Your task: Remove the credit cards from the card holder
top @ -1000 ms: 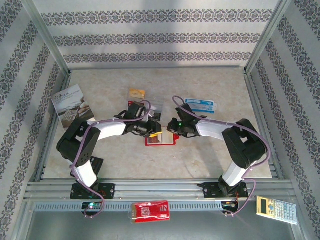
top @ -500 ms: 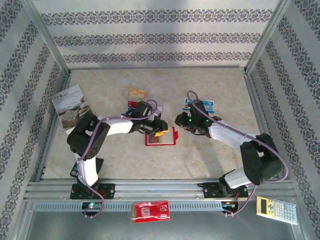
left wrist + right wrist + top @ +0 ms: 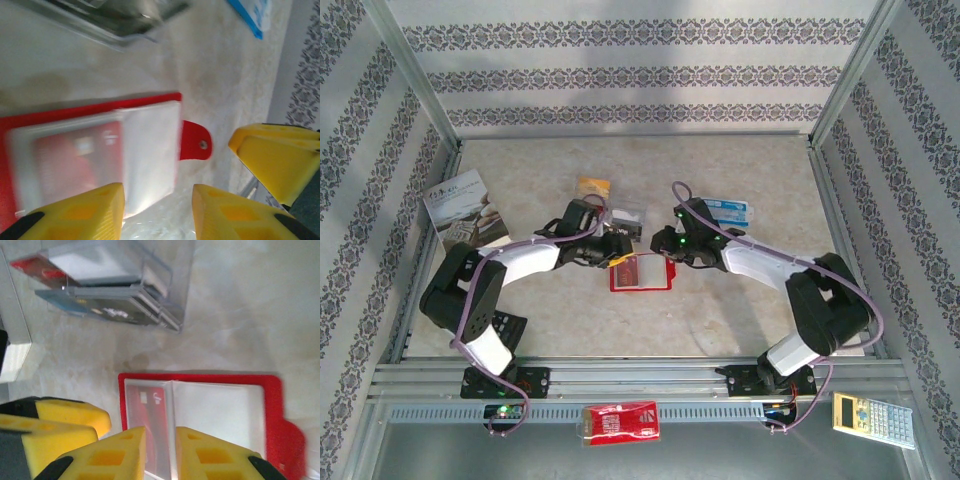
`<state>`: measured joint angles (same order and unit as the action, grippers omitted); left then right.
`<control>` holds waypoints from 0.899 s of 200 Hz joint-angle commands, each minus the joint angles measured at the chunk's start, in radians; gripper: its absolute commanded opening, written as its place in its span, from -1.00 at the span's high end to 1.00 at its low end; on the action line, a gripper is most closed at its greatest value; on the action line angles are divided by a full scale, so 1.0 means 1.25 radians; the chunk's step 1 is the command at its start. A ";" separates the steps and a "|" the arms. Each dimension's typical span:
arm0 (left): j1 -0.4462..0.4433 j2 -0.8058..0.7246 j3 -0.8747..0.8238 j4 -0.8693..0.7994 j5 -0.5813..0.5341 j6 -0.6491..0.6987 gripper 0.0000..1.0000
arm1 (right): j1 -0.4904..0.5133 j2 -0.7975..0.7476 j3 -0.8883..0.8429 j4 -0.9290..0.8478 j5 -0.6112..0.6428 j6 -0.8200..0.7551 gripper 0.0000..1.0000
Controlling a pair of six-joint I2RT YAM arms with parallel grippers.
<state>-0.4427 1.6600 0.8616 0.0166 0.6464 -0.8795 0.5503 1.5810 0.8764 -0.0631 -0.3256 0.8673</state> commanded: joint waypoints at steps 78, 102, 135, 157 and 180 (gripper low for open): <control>0.011 0.045 -0.002 -0.098 -0.039 0.054 0.47 | 0.033 0.139 0.027 0.083 -0.117 0.035 0.61; 0.007 0.058 0.012 -0.102 -0.036 0.058 0.48 | 0.033 0.151 0.025 0.083 -0.115 0.031 0.62; -0.001 0.067 0.026 -0.129 -0.043 0.074 0.48 | 0.033 0.170 0.024 0.082 -0.119 0.028 0.63; -0.010 0.067 0.043 -0.183 -0.075 0.102 0.44 | 0.033 0.178 0.023 0.082 -0.119 0.025 0.63; -0.023 0.073 0.077 -0.265 -0.129 0.141 0.38 | 0.033 0.185 0.022 0.083 -0.119 0.023 0.63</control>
<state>-0.4496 1.7332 0.9070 -0.1707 0.5617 -0.7773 0.5808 1.7973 0.8928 0.0288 -0.4618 0.8951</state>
